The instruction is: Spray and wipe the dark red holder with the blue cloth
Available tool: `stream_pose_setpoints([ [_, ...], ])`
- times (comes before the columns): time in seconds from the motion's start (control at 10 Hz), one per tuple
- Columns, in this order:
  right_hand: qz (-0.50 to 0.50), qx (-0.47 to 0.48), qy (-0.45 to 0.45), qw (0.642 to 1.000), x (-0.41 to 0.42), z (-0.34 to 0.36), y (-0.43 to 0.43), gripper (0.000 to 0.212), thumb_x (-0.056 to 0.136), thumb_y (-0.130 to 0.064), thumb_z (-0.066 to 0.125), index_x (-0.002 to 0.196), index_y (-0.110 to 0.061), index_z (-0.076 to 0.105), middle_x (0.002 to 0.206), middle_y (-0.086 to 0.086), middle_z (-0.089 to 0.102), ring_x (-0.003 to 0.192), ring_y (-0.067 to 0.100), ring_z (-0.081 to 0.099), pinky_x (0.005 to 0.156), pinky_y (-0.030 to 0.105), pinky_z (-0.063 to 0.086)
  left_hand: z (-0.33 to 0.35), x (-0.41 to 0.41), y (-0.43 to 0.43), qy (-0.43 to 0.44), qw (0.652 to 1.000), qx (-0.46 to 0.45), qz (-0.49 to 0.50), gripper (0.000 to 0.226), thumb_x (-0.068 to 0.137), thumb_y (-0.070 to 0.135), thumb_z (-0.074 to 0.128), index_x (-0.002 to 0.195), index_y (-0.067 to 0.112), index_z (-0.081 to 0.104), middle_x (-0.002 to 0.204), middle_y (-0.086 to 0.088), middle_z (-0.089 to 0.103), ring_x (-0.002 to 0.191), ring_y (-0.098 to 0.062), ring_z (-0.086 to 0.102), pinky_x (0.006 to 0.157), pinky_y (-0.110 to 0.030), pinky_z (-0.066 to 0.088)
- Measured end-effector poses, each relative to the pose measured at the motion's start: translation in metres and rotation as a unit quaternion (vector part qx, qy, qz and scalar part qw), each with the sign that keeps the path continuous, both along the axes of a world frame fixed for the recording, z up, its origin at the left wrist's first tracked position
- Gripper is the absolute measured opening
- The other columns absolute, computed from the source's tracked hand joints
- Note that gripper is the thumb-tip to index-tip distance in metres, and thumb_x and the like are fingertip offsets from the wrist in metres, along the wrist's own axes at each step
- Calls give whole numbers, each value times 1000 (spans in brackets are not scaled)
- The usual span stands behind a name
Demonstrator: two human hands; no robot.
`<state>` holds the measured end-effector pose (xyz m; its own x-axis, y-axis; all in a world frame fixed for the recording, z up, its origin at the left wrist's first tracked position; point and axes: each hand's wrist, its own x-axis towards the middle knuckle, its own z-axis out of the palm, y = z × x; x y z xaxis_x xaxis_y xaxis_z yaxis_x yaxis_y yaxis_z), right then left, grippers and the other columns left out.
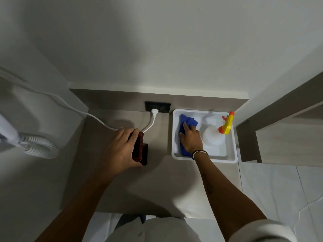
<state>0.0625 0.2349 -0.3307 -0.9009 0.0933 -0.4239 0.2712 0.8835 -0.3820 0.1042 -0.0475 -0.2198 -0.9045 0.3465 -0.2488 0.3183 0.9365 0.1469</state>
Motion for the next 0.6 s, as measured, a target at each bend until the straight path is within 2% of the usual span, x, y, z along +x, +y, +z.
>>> stream_pose_setpoints([
  [0.1, 53, 53, -7, 997, 15, -3, 0, 65, 116, -35, 37, 172, -17, 8, 178, 18, 13, 160, 45, 26, 130, 50, 33, -5, 2, -2, 11, 1000, 12, -6, 136, 43, 70, 96, 152, 5, 47, 148, -15, 54, 141, -38, 47, 128, -52, 29],
  [0.2, 88, 96, -7, 991, 32, -2, -4, 69, 117, -38, 31, 171, -16, -6, 180, 17, -9, 167, 40, -1, 136, 48, 15, -9, 4, -6, -4, 1000, 2, -9, 146, 46, 90, 80, 160, 11, 35, 159, -11, 43, 151, -35, 34, 131, -51, 20],
  [0.3, 82, 119, 36, 989, 41, 4, -13, 71, 117, -41, 30, 171, -15, -8, 179, 17, -13, 167, 38, -8, 137, 47, 12, -16, 8, -11, 8, 1000, 6, -20, 150, 54, 110, 43, 165, 10, 26, 168, -14, 33, 159, -36, 23, 133, -50, 9],
  [0.4, 82, 115, 87, 986, 49, 20, -25, 73, 116, -46, 29, 171, -12, -4, 179, 17, -11, 167, 35, -10, 136, 47, 11, -14, 13, -12, 29, 999, 17, -36, 135, 77, 103, 24, 168, 4, 18, 177, -19, 18, 166, -34, 4, 133, -47, -5],
  [0.5, 83, 96, 141, 982, 59, 33, -34, 78, 113, -54, 33, 171, -12, 2, 180, 15, -5, 168, 32, -7, 137, 46, 9, -9, 15, -14, 77, 996, 47, -26, 106, 96, 84, 12, 170, 7, 7, 179, -15, 1, 164, -27, -13, 130, -40, -16],
  [0.6, 81, 72, 197, 974, 61, 51, -42, 80, 111, -56, 36, 171, -10, 9, 180, 15, 3, 168, 32, 0, 137, 45, 11, 4, 0, -20, 110, 990, 88, 7, 96, 100, 74, 8, 170, 8, 4, 179, -13, -5, 164, -27, -12, 133, -46, -7],
])
